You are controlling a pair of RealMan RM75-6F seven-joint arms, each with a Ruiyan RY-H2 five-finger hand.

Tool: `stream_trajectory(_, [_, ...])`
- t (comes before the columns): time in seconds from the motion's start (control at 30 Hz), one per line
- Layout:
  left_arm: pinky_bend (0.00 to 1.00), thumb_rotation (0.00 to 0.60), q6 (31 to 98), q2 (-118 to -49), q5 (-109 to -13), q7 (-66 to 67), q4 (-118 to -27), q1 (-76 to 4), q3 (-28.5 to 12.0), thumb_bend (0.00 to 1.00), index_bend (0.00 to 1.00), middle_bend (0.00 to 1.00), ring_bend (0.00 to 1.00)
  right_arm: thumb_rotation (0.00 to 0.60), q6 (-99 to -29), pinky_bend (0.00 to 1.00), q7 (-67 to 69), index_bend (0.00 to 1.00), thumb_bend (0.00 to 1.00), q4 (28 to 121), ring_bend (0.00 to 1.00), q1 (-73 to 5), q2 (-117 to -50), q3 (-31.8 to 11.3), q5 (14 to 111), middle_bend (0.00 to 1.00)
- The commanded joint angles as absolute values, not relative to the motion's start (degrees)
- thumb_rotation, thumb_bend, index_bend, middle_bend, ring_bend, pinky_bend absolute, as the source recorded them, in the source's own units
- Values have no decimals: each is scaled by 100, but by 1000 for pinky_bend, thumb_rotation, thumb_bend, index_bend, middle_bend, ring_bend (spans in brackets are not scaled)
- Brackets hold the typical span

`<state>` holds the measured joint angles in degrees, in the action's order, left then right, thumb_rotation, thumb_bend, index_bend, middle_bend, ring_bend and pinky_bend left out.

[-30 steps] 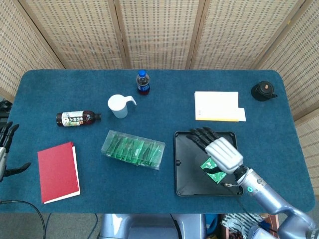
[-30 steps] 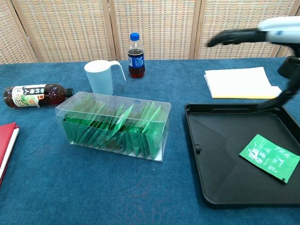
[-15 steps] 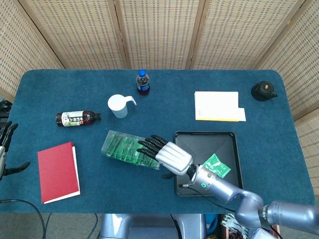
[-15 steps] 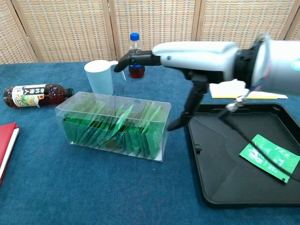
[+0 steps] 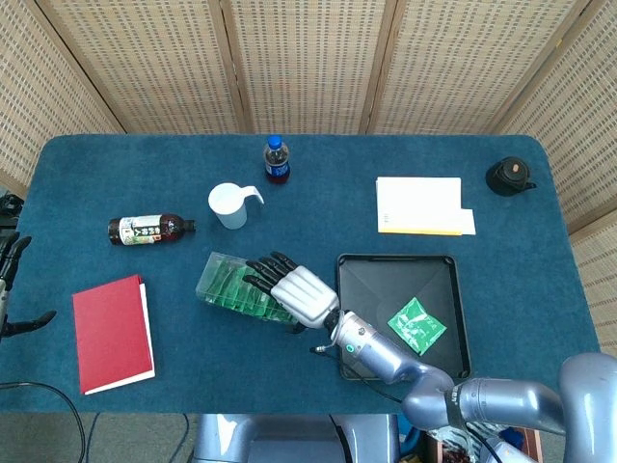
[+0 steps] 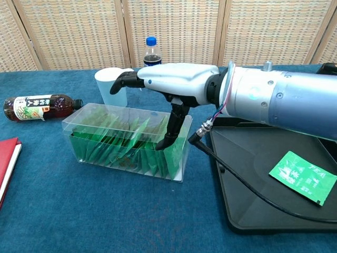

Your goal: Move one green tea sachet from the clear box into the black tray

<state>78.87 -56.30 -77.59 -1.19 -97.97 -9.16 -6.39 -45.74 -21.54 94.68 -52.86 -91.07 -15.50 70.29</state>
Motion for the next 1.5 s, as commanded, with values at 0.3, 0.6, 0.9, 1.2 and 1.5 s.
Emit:
stream_trajectory(0.3, [0,600,7832,-5575,-7675,-279,-9736,-935,-680,79,0,0,0,600,-4838,0,-2508,254,317,8954,0,-5455,-9463,-1476,6512,0])
stream_trajectory(0.6, [0,600,7813,-5567,-7670,-326,-9711,-947,-683,80,0,0,0,600,-5115,0,-2479,352,531,8936,0,-5485,-9487,-1557,6527,6])
stream_trajectory(0.9, [0,600,7811,-5549,-7651,-382,-9706,-944,-691,79,0,0,0,600,-5370,0,-2587,352,532,8506,0,-5649,-9684,-1989,6042,11])
stream_trajectory(1.2, [0,600,7696,-5519,-7541,-536,-9648,-972,-723,79,0,0,0,600,-5662,0,-2922,311,531,7736,0,-6016,-10042,-2743,4833,0])
stream_trajectory(1.5, [0,600,7487,-5524,-7467,-592,-9571,-1063,-728,79,0,0,0,600,-5612,0,-2819,308,531,7544,0,-6086,-9912,-2757,4677,0])
